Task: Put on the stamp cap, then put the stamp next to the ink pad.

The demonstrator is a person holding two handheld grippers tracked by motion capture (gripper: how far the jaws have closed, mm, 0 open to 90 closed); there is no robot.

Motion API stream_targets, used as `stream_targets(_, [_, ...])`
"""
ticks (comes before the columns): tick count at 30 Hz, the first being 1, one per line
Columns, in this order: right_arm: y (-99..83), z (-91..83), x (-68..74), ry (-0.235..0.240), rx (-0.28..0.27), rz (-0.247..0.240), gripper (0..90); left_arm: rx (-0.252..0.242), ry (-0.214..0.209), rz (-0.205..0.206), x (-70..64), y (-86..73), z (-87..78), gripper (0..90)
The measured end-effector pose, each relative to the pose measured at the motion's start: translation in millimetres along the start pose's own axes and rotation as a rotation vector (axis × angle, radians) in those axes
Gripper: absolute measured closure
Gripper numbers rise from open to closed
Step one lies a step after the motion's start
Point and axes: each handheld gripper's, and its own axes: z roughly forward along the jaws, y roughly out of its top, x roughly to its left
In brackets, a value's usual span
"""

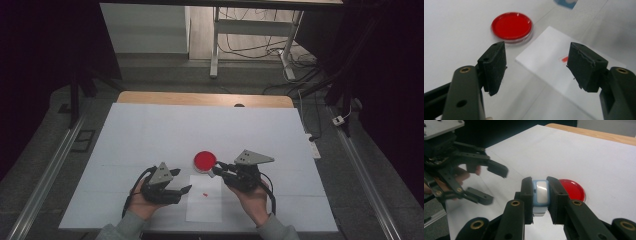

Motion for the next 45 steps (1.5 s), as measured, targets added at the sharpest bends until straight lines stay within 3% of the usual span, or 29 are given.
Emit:
stream_targets(9, [0.6, -2.7, -4.3, 0.002, -0.003, -0.012, 75.3, 0.004, 0.026, -0.040, 14.7, -21.3, -27.4, 32.5])
stream_targets(22, [0.4, -5.0, -9.1, -0.004, -0.006, -0.026, 75.2, 0.012, 0.056, -0.073, 23.1, -43.6, -49.2, 33.0])
stream_targets(35, [0.7, -6.7, -12.9, -0.027, -0.008, -0.038, 75.2, 0.026, 0.060, -0.080, 25.8, -49.2, -49.8, 33.0])
stream_targets(45, [2.3, -6.6, -26.0, -0.076, -0.002, -0.041, 75.2, 0.029, 0.058, -0.080, 26.2, -49.4, -48.5, 33.0])
